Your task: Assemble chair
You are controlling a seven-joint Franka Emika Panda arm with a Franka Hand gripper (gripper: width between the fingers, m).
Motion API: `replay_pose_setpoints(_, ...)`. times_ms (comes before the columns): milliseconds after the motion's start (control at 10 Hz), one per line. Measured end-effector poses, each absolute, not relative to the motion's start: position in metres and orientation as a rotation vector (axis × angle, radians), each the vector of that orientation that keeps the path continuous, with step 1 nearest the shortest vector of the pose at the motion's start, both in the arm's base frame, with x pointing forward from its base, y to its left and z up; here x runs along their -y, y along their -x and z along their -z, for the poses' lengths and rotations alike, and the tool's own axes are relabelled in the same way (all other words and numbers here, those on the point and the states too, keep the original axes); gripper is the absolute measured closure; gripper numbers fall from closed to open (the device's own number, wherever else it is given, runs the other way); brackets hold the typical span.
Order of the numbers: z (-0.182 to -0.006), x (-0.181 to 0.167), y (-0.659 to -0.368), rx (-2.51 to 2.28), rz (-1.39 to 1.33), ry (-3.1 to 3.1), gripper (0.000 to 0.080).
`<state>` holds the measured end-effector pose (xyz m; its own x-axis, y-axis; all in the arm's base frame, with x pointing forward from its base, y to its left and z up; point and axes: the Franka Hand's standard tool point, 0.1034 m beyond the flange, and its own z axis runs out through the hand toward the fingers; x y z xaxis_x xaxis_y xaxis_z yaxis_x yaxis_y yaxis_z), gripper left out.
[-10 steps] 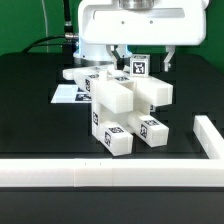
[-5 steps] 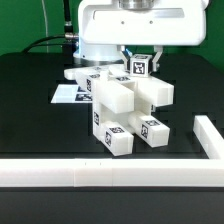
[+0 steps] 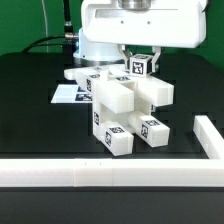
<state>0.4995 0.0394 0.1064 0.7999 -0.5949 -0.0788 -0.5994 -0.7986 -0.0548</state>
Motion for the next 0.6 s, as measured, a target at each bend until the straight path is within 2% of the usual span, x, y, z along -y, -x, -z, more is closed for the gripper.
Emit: replay_pose_setpoints(600,-0.1065,-0.0404,-0.4995,-1.48,-0.109,2.693,0.053)
